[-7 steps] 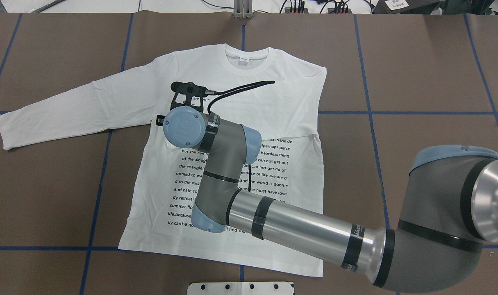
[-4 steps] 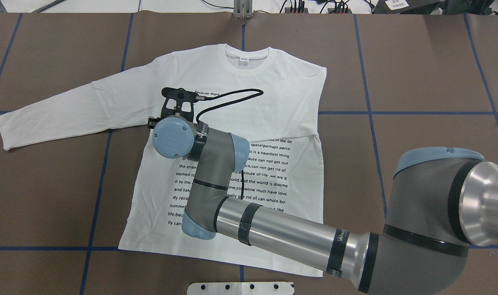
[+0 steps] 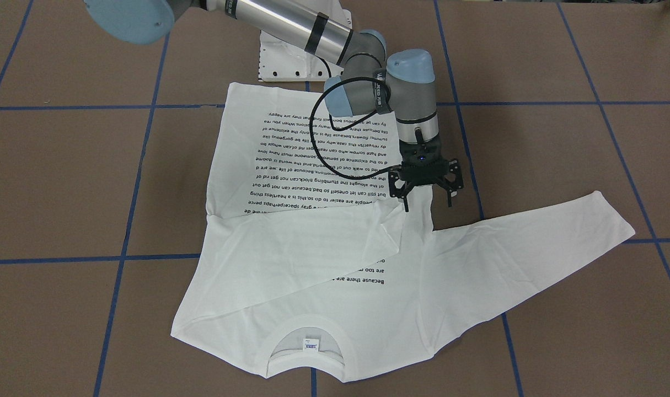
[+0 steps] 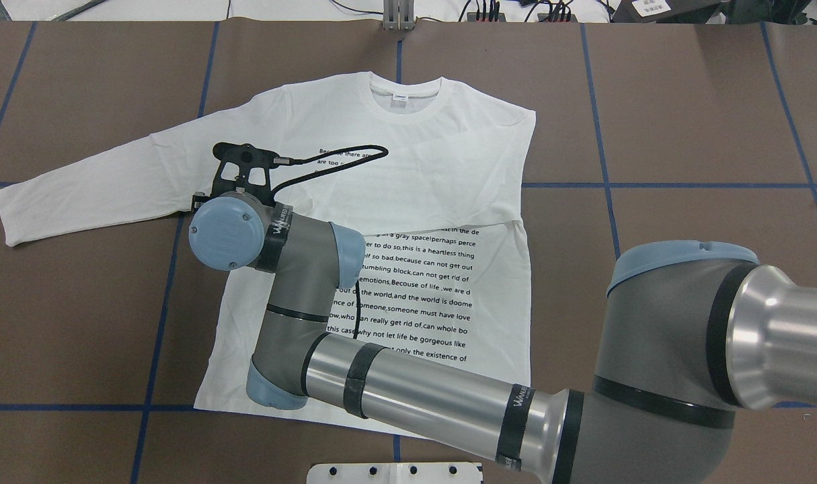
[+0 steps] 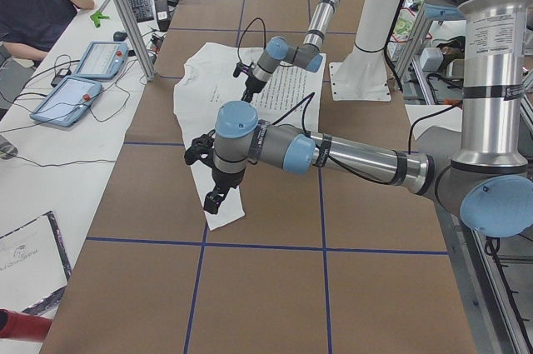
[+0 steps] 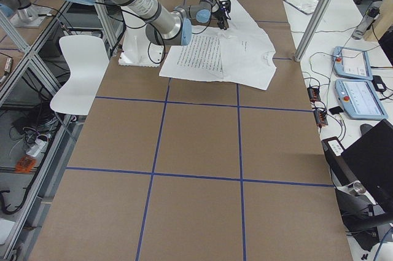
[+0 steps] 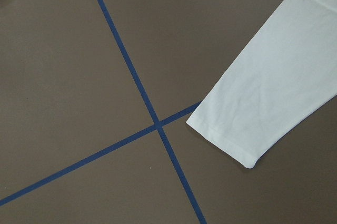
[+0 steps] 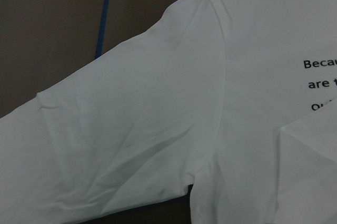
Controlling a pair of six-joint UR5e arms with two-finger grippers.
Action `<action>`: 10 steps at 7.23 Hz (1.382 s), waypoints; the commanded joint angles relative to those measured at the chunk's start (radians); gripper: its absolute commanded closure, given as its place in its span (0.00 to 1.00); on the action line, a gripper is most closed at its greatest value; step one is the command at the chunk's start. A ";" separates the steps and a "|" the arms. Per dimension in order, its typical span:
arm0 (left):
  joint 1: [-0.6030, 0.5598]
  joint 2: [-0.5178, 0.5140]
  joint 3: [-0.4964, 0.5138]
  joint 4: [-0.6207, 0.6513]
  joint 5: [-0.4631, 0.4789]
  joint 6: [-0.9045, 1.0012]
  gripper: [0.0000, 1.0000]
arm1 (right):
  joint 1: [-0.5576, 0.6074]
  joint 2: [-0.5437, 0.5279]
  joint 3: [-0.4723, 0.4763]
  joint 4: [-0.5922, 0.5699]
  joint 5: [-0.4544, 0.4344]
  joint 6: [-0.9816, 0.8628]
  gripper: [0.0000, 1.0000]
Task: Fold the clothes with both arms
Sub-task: 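Lay the sleeve near the far sleeve and open the right gripper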
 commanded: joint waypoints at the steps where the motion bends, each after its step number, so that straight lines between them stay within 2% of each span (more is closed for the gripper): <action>1: 0.000 -0.007 0.004 0.000 0.002 0.000 0.00 | -0.005 0.039 0.002 0.000 -0.004 0.022 0.05; 2: 0.001 -0.021 0.001 -0.001 0.001 0.000 0.00 | -0.002 0.039 0.033 -0.011 -0.004 0.114 0.05; 3: 0.007 -0.073 0.023 -0.023 -0.001 -0.014 0.00 | 0.013 0.039 0.072 -0.075 -0.002 0.126 0.05; 4: 0.007 -0.140 0.095 -0.027 -0.010 -0.015 0.00 | 0.046 0.038 0.147 -0.204 0.023 0.122 0.05; 5: 0.007 -0.159 0.147 -0.053 -0.015 -0.018 0.00 | 0.104 0.032 0.197 -0.304 0.130 0.111 0.04; 6: 0.007 -0.167 0.180 -0.136 -0.015 -0.076 0.00 | 0.158 0.026 0.210 -0.369 0.213 0.068 0.04; 7: 0.023 -0.146 0.183 -0.238 -0.013 -0.113 0.00 | 0.186 -0.009 0.215 -0.449 0.255 0.004 0.03; 8: 0.058 -0.132 0.188 -0.259 -0.013 -0.167 0.00 | 0.244 -0.078 0.260 -0.460 0.336 -0.062 0.02; 9: 0.090 -0.130 0.206 -0.265 -0.012 -0.257 0.00 | 0.330 -0.165 0.350 -0.509 0.482 -0.135 0.01; 10: 0.102 -0.127 0.244 -0.308 -0.012 -0.303 0.00 | 0.397 -0.247 0.456 -0.605 0.561 -0.258 0.01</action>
